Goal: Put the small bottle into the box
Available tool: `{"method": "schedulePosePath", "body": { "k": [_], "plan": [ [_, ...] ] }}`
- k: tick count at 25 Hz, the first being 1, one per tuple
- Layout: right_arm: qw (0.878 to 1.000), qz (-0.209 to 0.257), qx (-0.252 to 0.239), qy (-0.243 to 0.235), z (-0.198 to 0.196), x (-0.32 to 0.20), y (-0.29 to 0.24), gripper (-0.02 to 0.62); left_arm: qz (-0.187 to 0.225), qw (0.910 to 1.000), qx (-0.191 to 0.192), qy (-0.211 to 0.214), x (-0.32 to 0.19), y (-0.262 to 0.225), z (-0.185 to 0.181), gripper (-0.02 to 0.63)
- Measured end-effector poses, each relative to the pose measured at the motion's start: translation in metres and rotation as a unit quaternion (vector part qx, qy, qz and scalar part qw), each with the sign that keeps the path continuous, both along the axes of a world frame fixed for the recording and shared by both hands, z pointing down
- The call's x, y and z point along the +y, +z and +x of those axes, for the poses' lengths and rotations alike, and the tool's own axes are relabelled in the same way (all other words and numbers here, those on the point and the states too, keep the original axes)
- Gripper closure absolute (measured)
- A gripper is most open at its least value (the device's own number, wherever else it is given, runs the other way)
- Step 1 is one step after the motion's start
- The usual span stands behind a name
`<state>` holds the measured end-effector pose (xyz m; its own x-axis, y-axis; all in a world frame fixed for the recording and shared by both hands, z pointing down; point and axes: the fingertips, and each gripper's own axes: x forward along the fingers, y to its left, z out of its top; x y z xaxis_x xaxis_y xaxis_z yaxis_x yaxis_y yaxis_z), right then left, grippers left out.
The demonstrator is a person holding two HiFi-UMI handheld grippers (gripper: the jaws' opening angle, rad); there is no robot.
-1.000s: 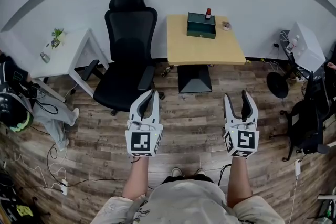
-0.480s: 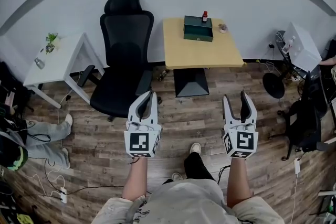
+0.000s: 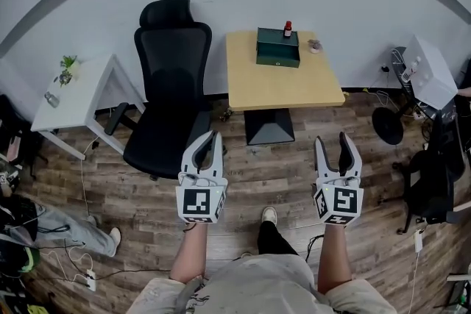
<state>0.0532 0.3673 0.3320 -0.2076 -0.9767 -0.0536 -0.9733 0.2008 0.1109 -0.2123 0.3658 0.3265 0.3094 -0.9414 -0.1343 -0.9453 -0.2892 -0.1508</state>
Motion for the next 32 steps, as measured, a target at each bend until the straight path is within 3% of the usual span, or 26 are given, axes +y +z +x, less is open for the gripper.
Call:
{"method": "schedulePosePath", "body": {
  "k": [8,17,28,32],
  "plan": [
    [1.0,-0.011,-0.007,0.008,0.028,-0.076,0.002,0.345,-0.001,1.0,-0.005,0.002,-0.081,-0.008,0.025,0.598],
    [0.999,-0.028,-0.009,0.034,0.086,-0.144,0.017,0.345,-0.012,0.9997,-0.011,0.016,-0.165,0.001,0.081,0.598],
    [0.997,-0.034,-0.031,0.058,0.152,-0.21,0.028,0.345,-0.016,0.9989,-0.023,0.038,-0.247,0.004,0.149,0.599],
    [0.997,-0.038,-0.035,0.055,0.164,-0.232,0.033,0.345,-0.013,0.999,-0.025,0.036,-0.267,0.003,0.158,0.598]
  ]
}}
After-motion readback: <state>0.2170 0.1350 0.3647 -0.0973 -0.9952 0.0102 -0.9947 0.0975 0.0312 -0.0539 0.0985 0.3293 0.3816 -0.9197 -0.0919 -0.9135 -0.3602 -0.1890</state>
